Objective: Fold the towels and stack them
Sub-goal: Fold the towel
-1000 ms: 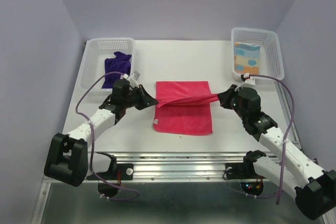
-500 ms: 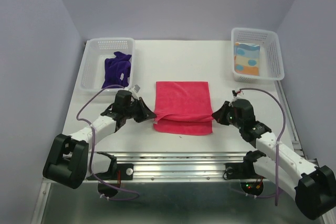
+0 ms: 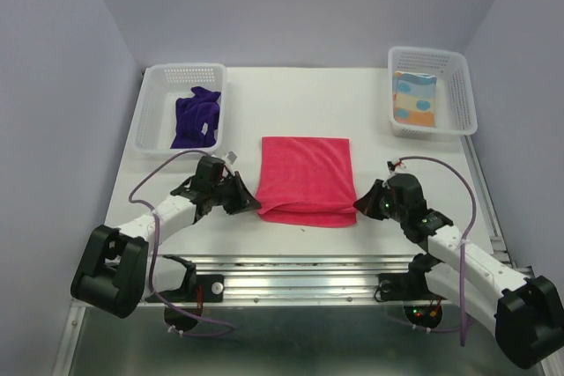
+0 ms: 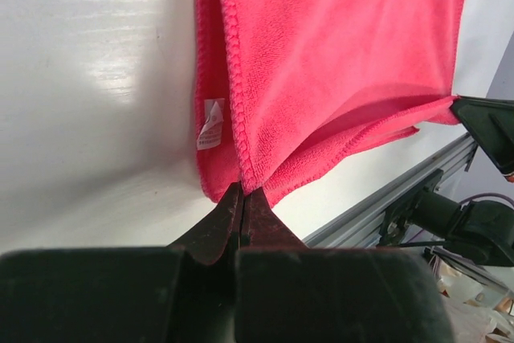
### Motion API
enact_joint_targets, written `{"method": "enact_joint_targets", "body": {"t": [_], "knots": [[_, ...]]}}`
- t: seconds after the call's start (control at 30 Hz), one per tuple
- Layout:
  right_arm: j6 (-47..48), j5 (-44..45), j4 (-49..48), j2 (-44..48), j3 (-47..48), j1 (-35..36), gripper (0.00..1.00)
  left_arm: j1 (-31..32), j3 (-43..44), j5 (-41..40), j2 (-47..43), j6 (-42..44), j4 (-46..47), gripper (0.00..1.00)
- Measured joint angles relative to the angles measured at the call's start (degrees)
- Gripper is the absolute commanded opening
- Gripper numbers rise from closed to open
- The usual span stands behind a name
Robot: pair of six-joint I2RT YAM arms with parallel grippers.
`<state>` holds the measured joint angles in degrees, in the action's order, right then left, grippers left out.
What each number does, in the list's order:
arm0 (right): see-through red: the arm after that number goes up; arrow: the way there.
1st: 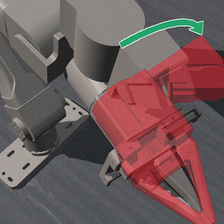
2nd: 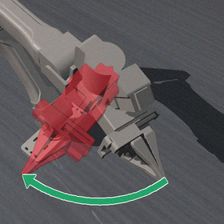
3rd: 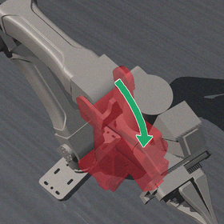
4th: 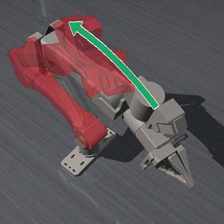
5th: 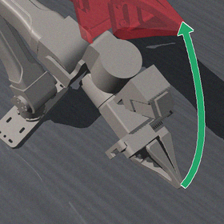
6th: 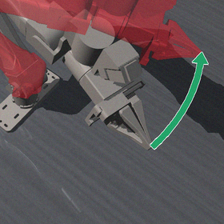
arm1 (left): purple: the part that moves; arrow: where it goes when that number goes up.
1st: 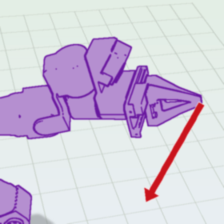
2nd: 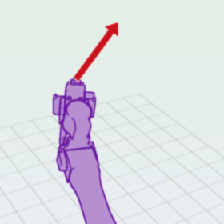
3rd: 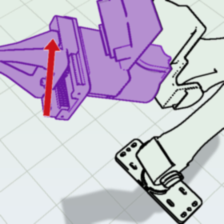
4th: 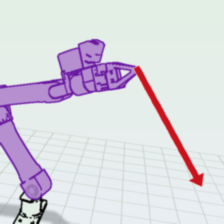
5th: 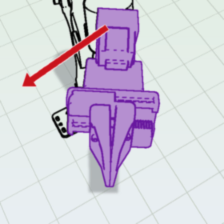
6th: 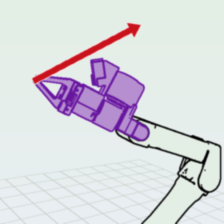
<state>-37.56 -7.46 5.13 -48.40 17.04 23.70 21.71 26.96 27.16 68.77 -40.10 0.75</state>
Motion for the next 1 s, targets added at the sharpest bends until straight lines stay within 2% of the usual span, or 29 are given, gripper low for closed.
{"method": "enact_joint_targets", "body": {"t": [0.1,0.17,0.2,0.33,0.37,0.4,0.6,0.63,0.67,0.7,0.73,0.8,0.9,1.0], "knots": [[-0.24,-0.39,-0.02,0.0,-0.11,0.0,0.08,0.09,0.0,-0.72,0.07,0.22,-1.79,0.0],[-0.55,-0.74,-0.17,0.0,-0.7,0.0,0.13,0.09,0.0,-1.11,0.2,0.33,-3.08,0.08],[-0.68,-0.92,-0.17,0.0,-1.03,0.0,0.18,0.09,0.0,-1.29,0.28,0.37,-3.56,0.21],[-1.27,-1.66,-0.17,-0.28,-2.36,0.0,0.3,0.48,0.0,-2.12,0.76,0.76,-5.73,0.38],[-1.42,-1.84,-0.17,-0.37,-2.69,0.0,0.32,0.59,0.0,-2.25,0.74,0.83,-6.25,0.38],[-1.57,-1.99,0.0,-0.37,-2.91,0.0,0.38,0.72,0.02,-2.34,0.74,0.79,-6.67,0.43],[-2.25,-3.15,3.19,2.73,-3.02,0.0,0.64,1.88,0.02,-3.13,-2.08,0.96,-11.02,0.6],[-2.27,-3.5,4.02,3.87,-3.02,0.0,0.68,2.01,0.02,-3.3,-3.26,0.85,-11.87,0.66],[-2.32,-3.76,4.9,5.14,-2.99,0.0,0.76,2.25,0.02,-3.58,-5.05,0.83,-13.05,0.71],[-2.21,-4.02,5.88,6.64,-2.99,-0.02,0.8,2.34,0.02,-3.69,-6.54,0.76,-13.84,0.81],[-2.12,-4.22,6.51,7.61,-2.99,-0.02,0.89,2.36,0.02,-4.24,-7.96,0.63,-14.84,0.87],[-1.62,-4.17,7.72,9.64,-2.95,0.0,1.0,2.6,0.24,-5.55,-10.27,0.57,-16.28,0.9],[-0.76,-3.58,7.78,10.43,-2.69,0.0,1.0,2.62,1.81,-8.17,-11.45,0.48,-17.11,0.91],[0.31,-2.16,7.45,7.89,-0.44,-0.02,1.0,2.6,5.33,-10.58,-9.03,0.76,-16.57,0.9]]}}
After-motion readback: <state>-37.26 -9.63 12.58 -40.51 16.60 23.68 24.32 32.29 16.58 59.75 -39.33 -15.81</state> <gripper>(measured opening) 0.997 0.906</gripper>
